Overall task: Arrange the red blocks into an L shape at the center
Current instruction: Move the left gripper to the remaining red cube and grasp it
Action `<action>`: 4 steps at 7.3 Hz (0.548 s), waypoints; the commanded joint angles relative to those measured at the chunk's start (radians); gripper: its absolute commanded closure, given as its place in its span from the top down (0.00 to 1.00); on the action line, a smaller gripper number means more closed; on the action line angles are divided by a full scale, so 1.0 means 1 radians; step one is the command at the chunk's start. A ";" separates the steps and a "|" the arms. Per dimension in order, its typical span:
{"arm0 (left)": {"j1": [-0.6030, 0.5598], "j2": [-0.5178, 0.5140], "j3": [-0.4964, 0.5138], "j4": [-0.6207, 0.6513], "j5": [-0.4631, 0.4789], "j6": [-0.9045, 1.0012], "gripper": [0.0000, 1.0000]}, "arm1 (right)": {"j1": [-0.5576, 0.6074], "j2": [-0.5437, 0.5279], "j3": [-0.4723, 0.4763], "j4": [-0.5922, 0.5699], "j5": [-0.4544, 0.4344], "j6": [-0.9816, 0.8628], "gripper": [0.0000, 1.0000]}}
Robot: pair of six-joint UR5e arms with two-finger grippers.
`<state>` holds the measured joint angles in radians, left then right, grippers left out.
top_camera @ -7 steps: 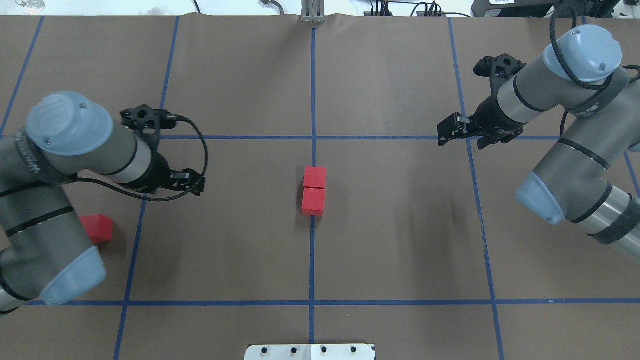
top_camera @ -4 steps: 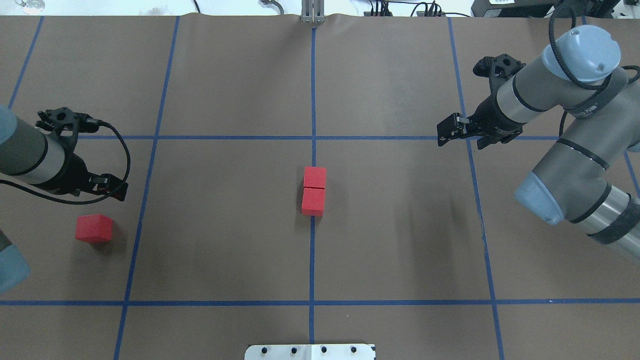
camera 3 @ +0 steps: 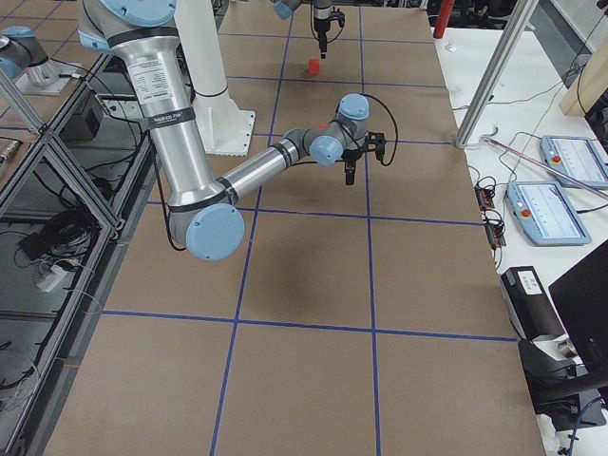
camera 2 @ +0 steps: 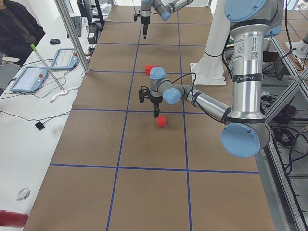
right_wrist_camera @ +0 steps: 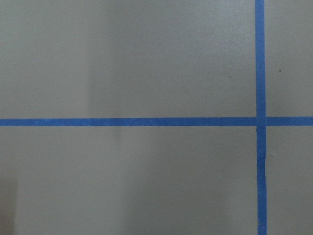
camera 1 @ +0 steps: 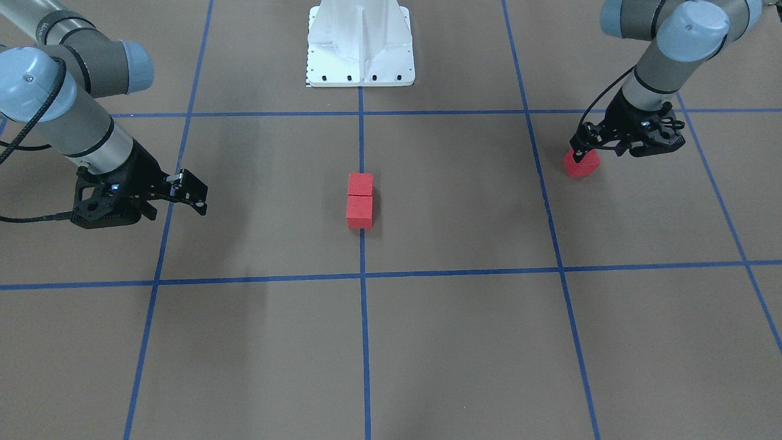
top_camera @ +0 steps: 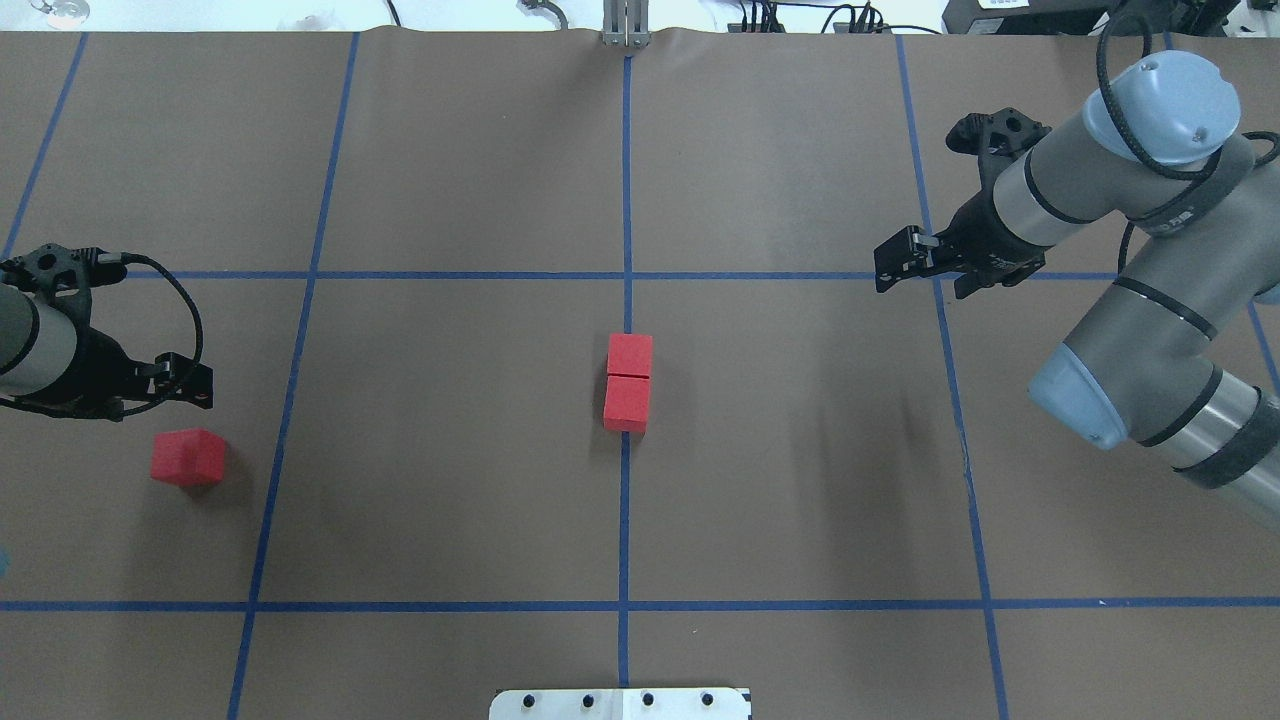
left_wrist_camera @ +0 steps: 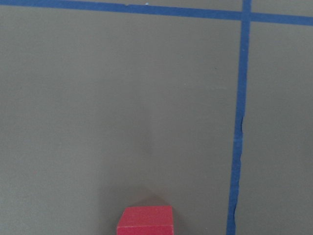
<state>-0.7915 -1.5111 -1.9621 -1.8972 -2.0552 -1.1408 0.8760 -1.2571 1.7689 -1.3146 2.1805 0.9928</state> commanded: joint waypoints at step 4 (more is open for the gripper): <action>0.017 -0.001 0.089 -0.066 -0.025 -0.037 1.00 | 0.000 -0.002 0.004 0.000 -0.001 0.001 0.99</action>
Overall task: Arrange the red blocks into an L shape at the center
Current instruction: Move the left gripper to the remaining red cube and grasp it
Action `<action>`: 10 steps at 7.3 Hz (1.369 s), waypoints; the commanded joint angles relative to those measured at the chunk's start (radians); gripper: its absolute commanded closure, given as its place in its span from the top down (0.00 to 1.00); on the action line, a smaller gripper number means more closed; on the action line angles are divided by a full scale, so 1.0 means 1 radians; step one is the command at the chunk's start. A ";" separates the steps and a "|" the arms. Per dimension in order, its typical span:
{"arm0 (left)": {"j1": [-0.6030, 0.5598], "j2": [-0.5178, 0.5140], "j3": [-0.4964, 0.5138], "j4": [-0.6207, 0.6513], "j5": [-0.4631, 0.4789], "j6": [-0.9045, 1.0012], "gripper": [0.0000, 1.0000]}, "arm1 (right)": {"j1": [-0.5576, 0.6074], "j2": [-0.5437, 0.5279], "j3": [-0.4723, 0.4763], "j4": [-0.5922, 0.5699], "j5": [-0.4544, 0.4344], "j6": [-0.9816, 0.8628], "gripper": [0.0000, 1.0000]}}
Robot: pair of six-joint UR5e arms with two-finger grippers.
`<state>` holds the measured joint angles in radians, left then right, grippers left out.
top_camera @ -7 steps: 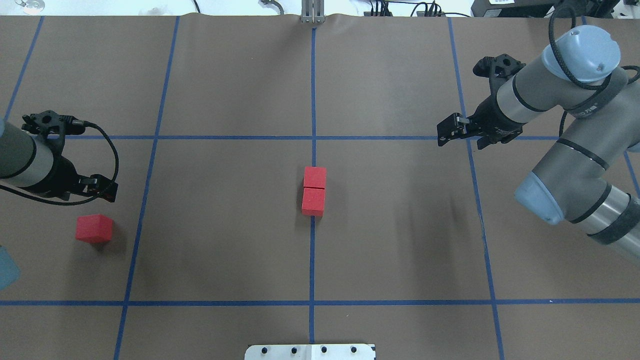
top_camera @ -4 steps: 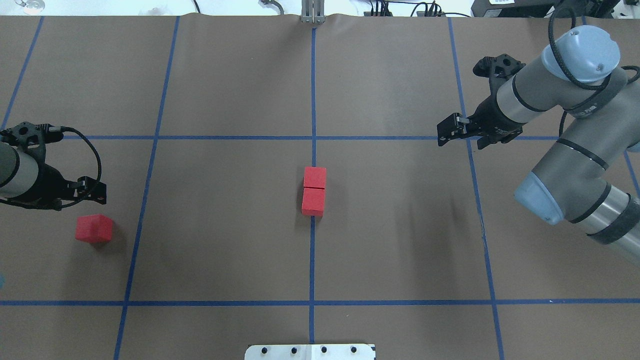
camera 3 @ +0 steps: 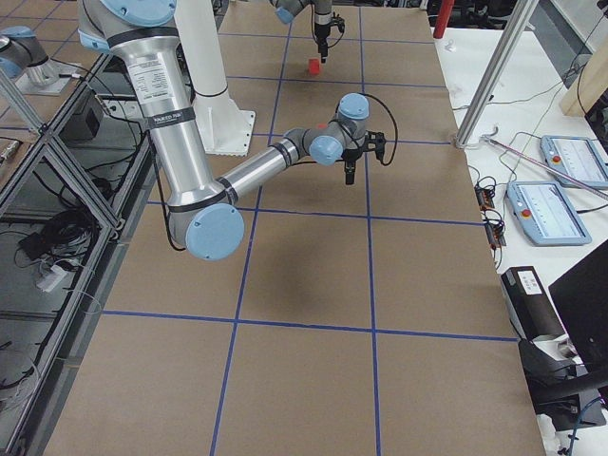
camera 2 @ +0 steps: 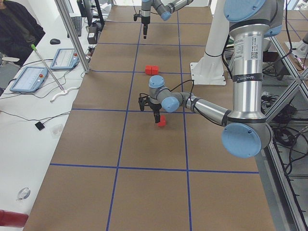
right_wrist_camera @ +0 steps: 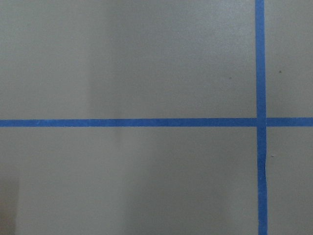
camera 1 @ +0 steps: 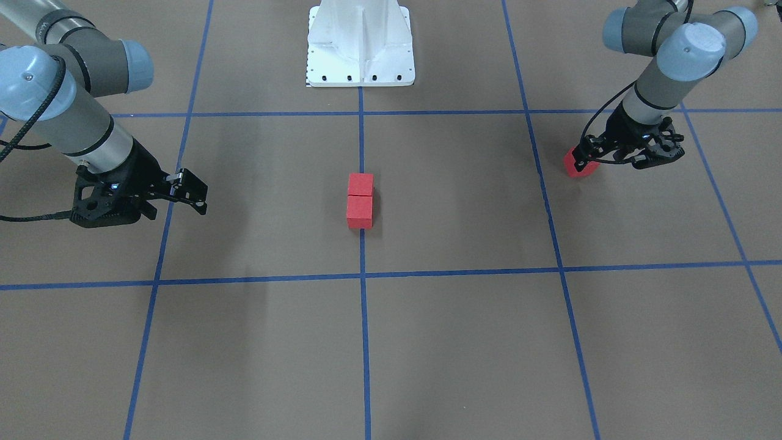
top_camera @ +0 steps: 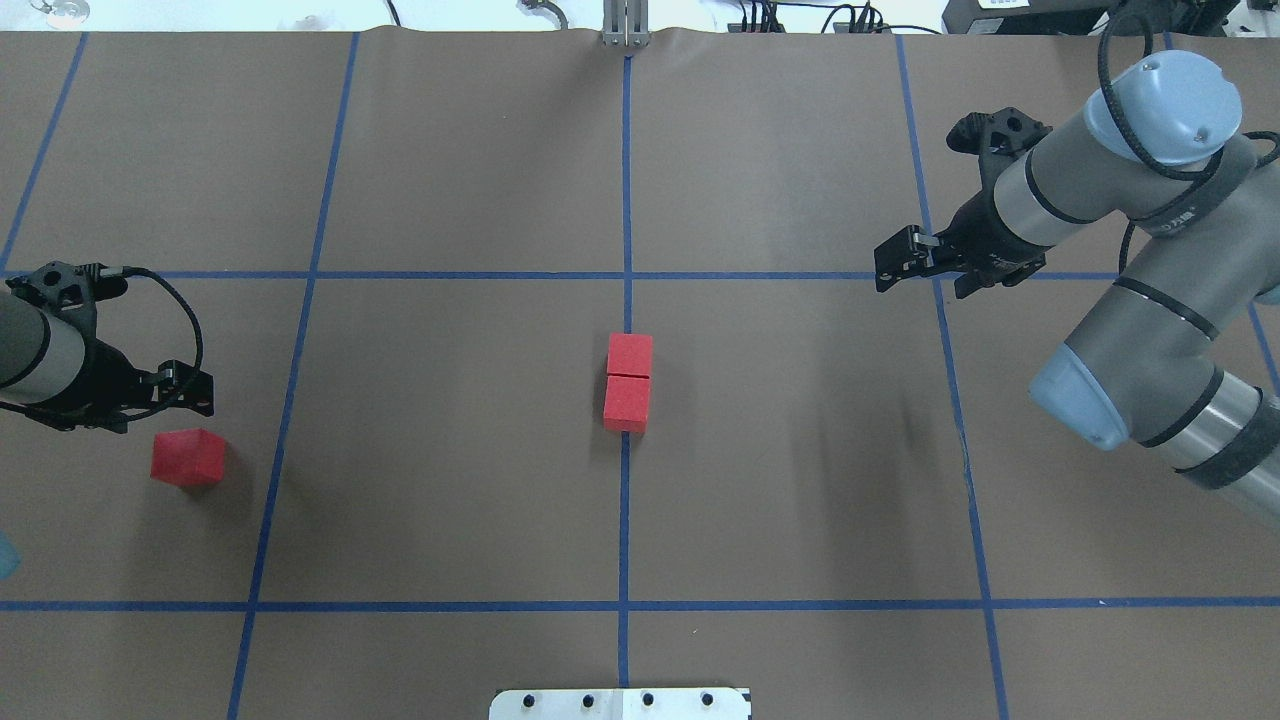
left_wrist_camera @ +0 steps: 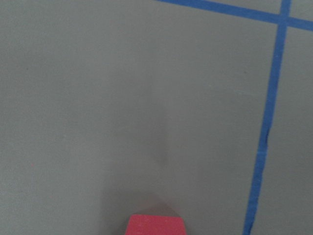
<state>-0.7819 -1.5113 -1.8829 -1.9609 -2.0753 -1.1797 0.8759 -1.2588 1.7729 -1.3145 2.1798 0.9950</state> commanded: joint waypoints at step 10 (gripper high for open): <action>0.037 -0.053 -0.077 0.030 -0.189 -0.064 0.00 | -0.002 0.001 -0.003 0.001 0.000 0.002 0.99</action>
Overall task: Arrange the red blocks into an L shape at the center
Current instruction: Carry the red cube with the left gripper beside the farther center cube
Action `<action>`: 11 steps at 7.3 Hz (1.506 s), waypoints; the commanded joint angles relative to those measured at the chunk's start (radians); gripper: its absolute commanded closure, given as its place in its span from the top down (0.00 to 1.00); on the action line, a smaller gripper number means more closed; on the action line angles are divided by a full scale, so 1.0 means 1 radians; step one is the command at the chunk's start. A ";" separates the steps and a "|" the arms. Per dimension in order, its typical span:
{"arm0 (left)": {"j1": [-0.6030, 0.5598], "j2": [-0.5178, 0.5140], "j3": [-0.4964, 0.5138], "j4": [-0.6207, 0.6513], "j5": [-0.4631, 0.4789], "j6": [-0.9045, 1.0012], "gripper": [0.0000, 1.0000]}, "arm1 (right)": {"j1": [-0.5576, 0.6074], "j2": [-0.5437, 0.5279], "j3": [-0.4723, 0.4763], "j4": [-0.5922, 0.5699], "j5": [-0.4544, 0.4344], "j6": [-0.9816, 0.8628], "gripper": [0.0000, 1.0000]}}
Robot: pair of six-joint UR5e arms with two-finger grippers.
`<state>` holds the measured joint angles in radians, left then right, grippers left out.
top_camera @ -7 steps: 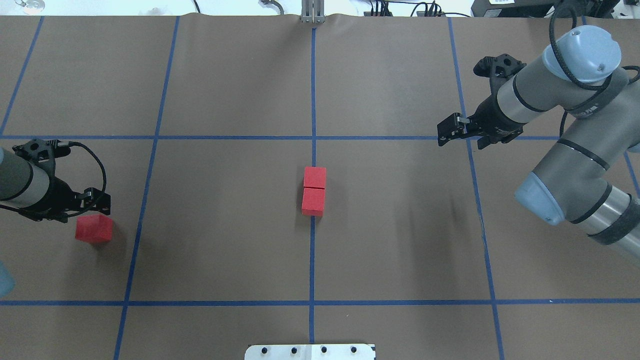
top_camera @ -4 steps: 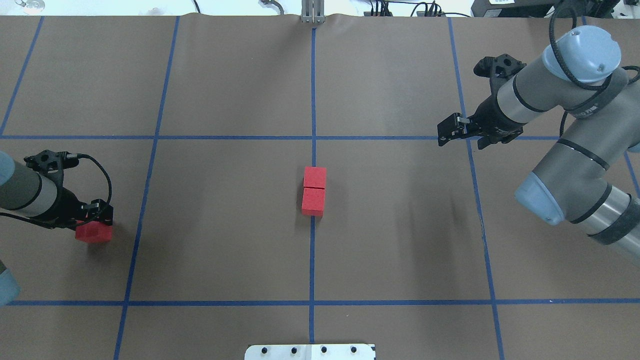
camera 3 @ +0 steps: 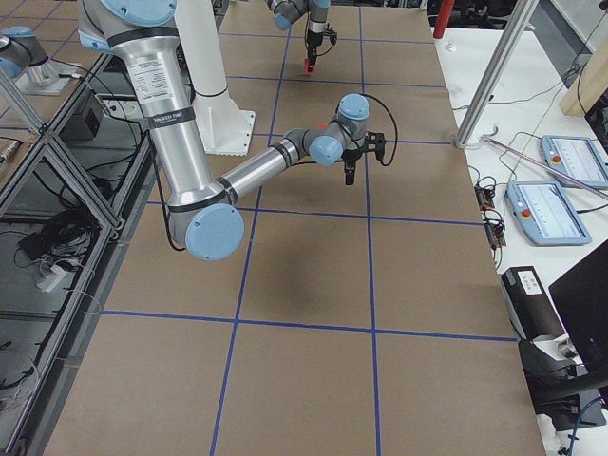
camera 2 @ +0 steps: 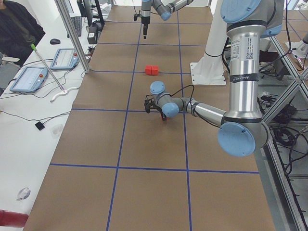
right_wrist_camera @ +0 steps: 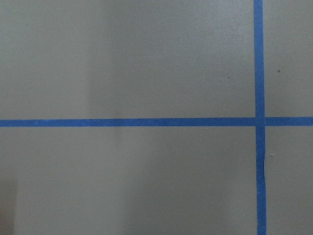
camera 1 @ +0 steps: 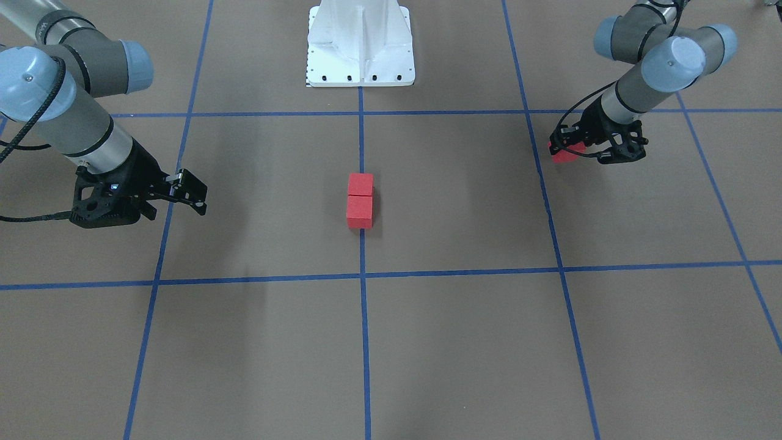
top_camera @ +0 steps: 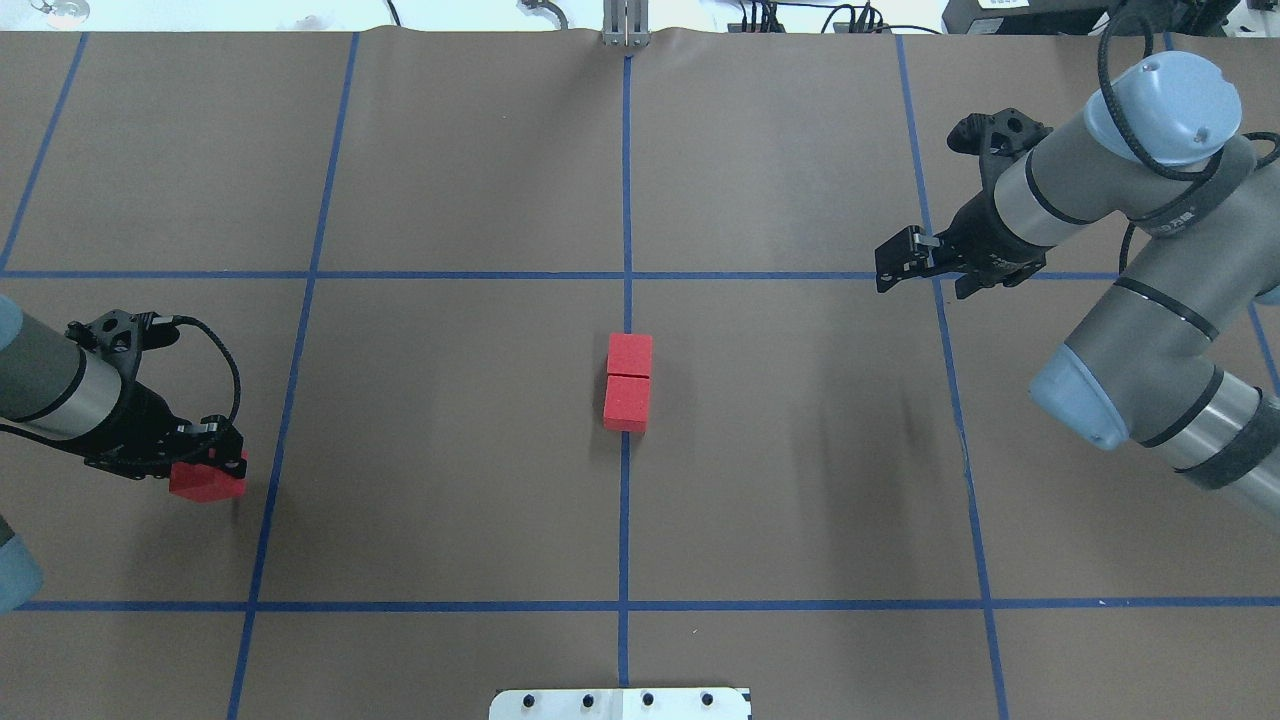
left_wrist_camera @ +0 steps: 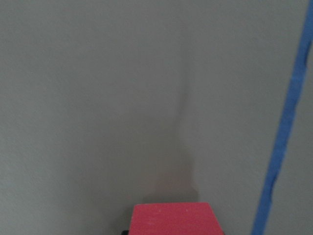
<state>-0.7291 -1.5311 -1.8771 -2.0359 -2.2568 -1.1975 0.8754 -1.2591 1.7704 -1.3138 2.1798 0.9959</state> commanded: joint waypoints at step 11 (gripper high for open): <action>0.106 -0.840 0.476 0.335 0.258 -1.383 0.00 | -0.003 0.000 -0.020 0.001 -0.002 0.000 0.99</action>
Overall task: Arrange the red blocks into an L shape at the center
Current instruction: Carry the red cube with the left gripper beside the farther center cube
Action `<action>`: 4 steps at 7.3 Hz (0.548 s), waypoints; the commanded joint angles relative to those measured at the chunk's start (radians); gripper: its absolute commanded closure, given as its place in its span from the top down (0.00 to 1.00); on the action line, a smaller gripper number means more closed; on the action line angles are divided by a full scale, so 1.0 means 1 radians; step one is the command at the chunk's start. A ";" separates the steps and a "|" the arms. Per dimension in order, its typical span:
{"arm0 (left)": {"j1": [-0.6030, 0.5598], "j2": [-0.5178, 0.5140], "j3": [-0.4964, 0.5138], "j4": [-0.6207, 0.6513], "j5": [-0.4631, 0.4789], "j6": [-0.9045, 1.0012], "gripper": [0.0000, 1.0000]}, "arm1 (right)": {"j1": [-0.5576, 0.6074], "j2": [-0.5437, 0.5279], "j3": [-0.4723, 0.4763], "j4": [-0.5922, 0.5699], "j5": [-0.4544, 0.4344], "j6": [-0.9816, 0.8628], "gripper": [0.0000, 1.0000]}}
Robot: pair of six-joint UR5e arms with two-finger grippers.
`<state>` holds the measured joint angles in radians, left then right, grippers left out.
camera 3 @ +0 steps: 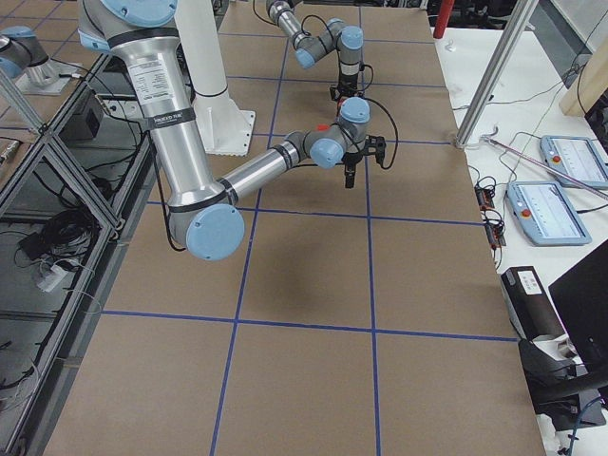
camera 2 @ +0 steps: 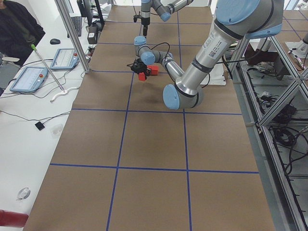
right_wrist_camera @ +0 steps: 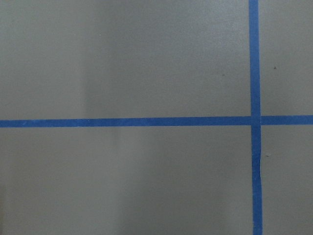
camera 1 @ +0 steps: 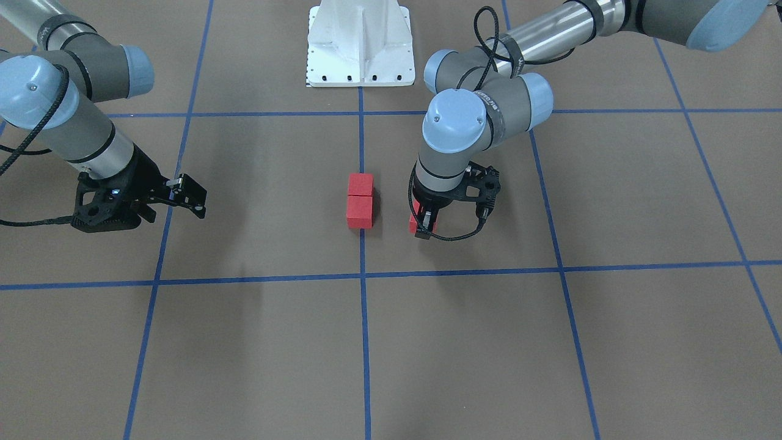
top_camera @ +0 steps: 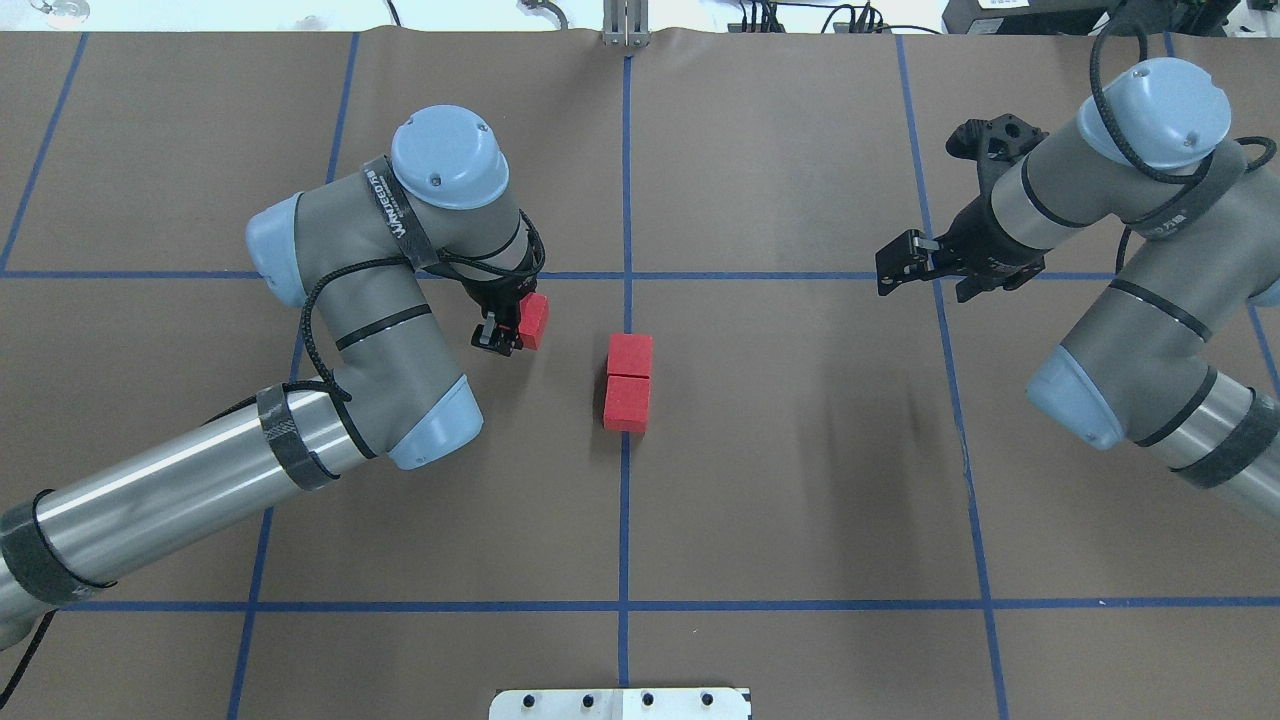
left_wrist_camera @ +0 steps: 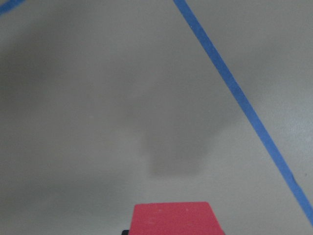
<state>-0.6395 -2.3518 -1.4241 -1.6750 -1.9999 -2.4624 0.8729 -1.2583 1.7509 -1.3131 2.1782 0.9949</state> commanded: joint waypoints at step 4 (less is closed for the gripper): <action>0.063 -0.044 0.051 -0.061 0.004 -0.230 0.00 | 0.000 -0.003 -0.001 0.000 0.000 0.001 0.99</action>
<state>-0.5899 -2.3984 -1.3784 -1.7109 -1.9979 -2.6704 0.8728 -1.2598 1.7510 -1.3127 2.1783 0.9955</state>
